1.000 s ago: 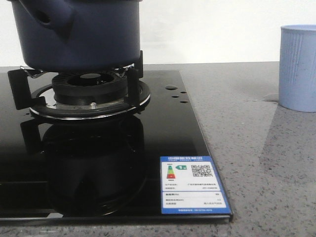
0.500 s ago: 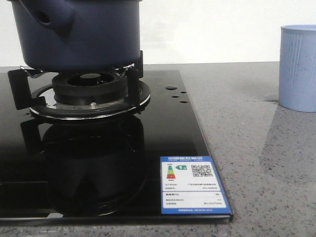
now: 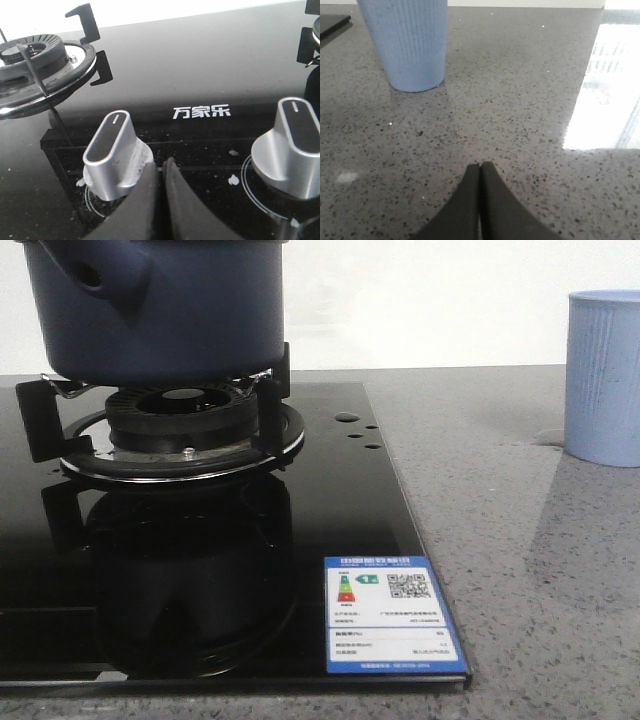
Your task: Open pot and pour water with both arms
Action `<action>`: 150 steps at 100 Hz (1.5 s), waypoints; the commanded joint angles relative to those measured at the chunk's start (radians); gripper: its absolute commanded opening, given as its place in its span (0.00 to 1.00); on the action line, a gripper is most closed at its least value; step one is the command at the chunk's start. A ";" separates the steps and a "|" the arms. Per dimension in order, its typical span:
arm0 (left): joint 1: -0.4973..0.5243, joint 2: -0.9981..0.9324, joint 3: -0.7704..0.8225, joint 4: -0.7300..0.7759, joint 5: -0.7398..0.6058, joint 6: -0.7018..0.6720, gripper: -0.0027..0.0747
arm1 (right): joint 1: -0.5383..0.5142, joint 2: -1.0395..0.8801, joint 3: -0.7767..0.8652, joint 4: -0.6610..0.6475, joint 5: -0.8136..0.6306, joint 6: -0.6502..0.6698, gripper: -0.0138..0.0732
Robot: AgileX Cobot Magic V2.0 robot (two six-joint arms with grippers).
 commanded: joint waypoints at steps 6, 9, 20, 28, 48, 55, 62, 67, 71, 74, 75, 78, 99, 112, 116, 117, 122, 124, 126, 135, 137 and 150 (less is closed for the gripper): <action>-0.008 -0.024 0.033 -0.012 -0.025 -0.010 0.01 | -0.007 -0.013 0.013 0.002 -0.027 -0.005 0.08; -0.008 -0.024 0.033 -0.012 -0.025 -0.010 0.01 | -0.007 -0.013 0.013 0.002 -0.029 -0.005 0.08; -0.008 -0.024 0.033 -0.012 -0.025 -0.010 0.01 | -0.007 -0.013 0.013 -0.038 -0.085 -0.005 0.08; -0.008 -0.024 0.033 -0.012 -0.025 -0.010 0.01 | -0.007 -0.013 0.013 -0.038 -0.178 -0.005 0.08; -0.008 -0.024 0.033 -0.012 -0.025 -0.010 0.01 | -0.005 -0.013 0.013 0.200 -0.566 0.007 0.08; -0.008 -0.024 0.033 -0.012 -0.025 -0.010 0.01 | -0.005 -0.013 0.013 0.293 -0.632 0.007 0.08; -0.008 -0.024 0.033 -0.012 -0.025 -0.010 0.01 | -0.005 -0.013 0.013 0.380 -0.630 0.007 0.08; -0.008 -0.024 0.033 -0.012 -0.027 -0.010 0.01 | -0.005 -0.013 0.013 0.444 -0.588 0.007 0.08; -0.008 -0.024 0.033 -0.012 -0.037 -0.010 0.01 | -0.005 -0.013 0.013 0.482 -0.552 0.007 0.08; -0.008 -0.024 0.033 -0.025 -0.057 -0.010 0.01 | -0.005 -0.013 0.013 0.510 -0.519 0.007 0.08; -0.008 -0.024 0.033 -0.031 -0.063 -0.010 0.01 | -0.005 -0.013 0.013 0.515 -0.519 0.007 0.08; -0.008 -0.024 0.033 -0.065 -0.093 -0.010 0.01 | -0.005 -0.013 0.013 0.531 -0.491 0.007 0.08; -0.008 -0.024 0.033 -0.794 -0.398 -0.012 0.01 | -0.005 -0.013 -0.010 0.652 -0.470 0.011 0.08; -0.008 -0.024 0.032 -1.307 -0.465 -0.011 0.01 | -0.005 -0.013 -0.050 0.653 -0.434 0.011 0.08; -0.008 -0.024 0.032 -1.443 -0.465 -0.011 0.01 | -0.005 -0.013 -0.068 0.653 -0.409 0.011 0.08; -0.008 -0.024 0.032 -1.463 -0.465 -0.011 0.01 | -0.005 -0.013 -0.071 0.652 -0.405 0.011 0.08; -0.008 -0.024 0.032 -1.566 -0.462 -0.011 0.01 | -0.005 -0.013 -0.096 0.644 -0.368 0.011 0.08; -0.008 -0.024 0.032 -1.595 -0.462 -0.011 0.01 | -0.005 -0.011 -0.110 0.630 -0.351 0.011 0.08; -0.008 -0.024 0.032 -1.604 -0.462 -0.011 0.01 | -0.005 -0.009 -0.122 0.621 -0.338 0.011 0.08; -0.008 -0.024 0.032 -1.608 -0.462 -0.011 0.01 | -0.005 0.007 -0.181 0.532 -0.283 -0.004 0.08; -0.008 -0.024 0.030 -1.608 -0.459 -0.011 0.01 | -0.005 0.012 -0.191 0.507 -0.266 -0.011 0.08; -0.008 -0.024 0.018 -1.571 -0.385 -0.009 0.01 | -0.005 0.071 -0.307 0.363 -0.117 -0.023 0.08</action>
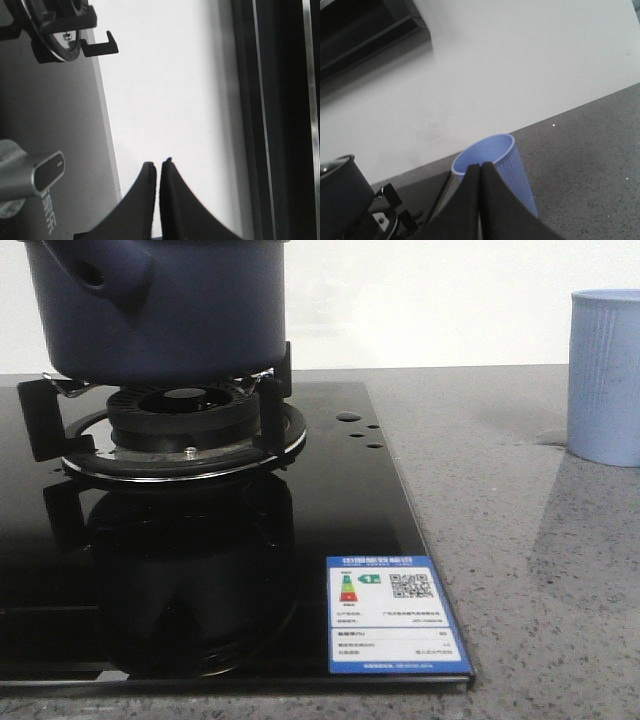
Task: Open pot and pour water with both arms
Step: 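Grasp the blue lid knob with the left gripper and lift the lid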
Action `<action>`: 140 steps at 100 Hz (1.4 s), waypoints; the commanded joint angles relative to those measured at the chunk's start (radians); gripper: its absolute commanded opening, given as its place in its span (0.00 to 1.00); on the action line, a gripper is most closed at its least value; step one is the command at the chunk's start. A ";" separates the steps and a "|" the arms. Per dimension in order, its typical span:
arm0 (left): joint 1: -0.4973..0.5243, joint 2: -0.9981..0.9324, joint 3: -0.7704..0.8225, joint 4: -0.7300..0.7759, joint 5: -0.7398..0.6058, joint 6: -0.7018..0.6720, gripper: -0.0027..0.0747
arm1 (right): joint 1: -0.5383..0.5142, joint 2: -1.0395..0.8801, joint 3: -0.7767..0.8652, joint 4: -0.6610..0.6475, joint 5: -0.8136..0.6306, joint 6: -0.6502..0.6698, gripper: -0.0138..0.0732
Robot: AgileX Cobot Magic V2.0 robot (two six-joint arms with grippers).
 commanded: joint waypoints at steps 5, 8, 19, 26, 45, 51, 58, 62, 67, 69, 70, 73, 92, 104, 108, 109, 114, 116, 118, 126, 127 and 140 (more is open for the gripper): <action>-0.008 -0.024 0.000 0.073 0.118 0.009 0.01 | -0.005 0.089 -0.146 -0.136 0.111 -0.022 0.08; -0.008 -0.024 -0.020 0.106 0.165 0.025 0.01 | -0.005 0.115 -0.175 -0.149 0.164 -0.022 0.08; -0.008 -0.003 -0.112 0.216 0.332 0.135 0.01 | -0.005 0.202 -0.317 -0.179 0.355 -0.041 0.08; -0.008 0.041 -0.183 0.252 0.398 0.215 0.01 | -0.001 0.275 -0.410 -0.196 0.494 -0.061 0.08; -0.008 0.288 -0.376 0.316 0.661 0.434 0.01 | 0.055 0.477 -0.593 -0.126 0.801 -0.043 0.08; -0.010 0.377 -0.440 0.313 0.751 0.517 0.01 | 0.057 0.531 -0.630 -0.064 0.879 -0.043 0.07; -0.046 0.455 -0.502 0.292 0.772 0.576 0.01 | 0.057 0.577 -0.654 0.009 0.910 -0.059 0.07; -0.072 0.494 -0.539 0.278 0.777 0.617 0.01 | 0.057 0.589 -0.662 0.051 0.907 -0.090 0.07; -0.101 0.540 -0.582 0.258 0.795 0.679 0.01 | 0.057 0.591 -0.665 0.117 0.895 -0.131 0.07; -0.113 0.560 -0.601 0.250 0.802 0.710 0.01 | 0.057 0.591 -0.665 0.133 0.888 -0.147 0.07; -0.120 0.574 -0.608 0.243 0.810 0.721 0.01 | 0.057 0.591 -0.665 0.149 0.885 -0.153 0.07; -0.134 0.603 -0.633 0.228 0.830 0.769 0.01 | 0.057 0.591 -0.665 0.177 0.878 -0.191 0.07; -0.185 0.815 -0.820 0.210 0.954 1.027 0.01 | 0.076 0.591 -0.667 0.245 0.833 -0.363 0.07; -0.201 0.906 -0.925 0.210 0.954 1.214 0.02 | 0.097 0.591 -0.667 0.245 0.808 -0.436 0.07; -0.210 0.932 -0.957 0.210 0.954 1.259 0.04 | 0.102 0.591 -0.668 0.245 0.797 -0.445 0.07; -0.214 0.936 -0.961 0.210 0.954 1.276 0.05 | 0.102 0.591 -0.668 0.245 0.793 -0.445 0.07; -0.225 0.964 -0.993 0.210 0.952 1.326 0.12 | 0.106 0.591 -0.668 0.245 0.778 -0.448 0.08; -0.228 0.975 -1.005 0.210 0.949 1.343 0.16 | 0.106 0.591 -0.669 0.245 0.772 -0.448 0.08; -0.232 0.986 -1.015 0.210 0.947 1.354 0.20 | 0.106 0.591 -0.669 0.245 0.769 -0.448 0.09; -0.236 1.023 -1.044 0.210 0.918 1.388 0.39 | 0.106 0.591 -0.669 0.245 0.761 -0.448 0.18; -0.236 1.029 -1.047 0.210 0.914 1.388 0.41 | 0.106 0.591 -0.669 0.245 0.761 -0.448 0.19; -0.236 1.075 -1.056 0.210 0.814 1.408 0.75 | 0.106 0.591 -0.669 0.245 0.759 -0.448 0.52</action>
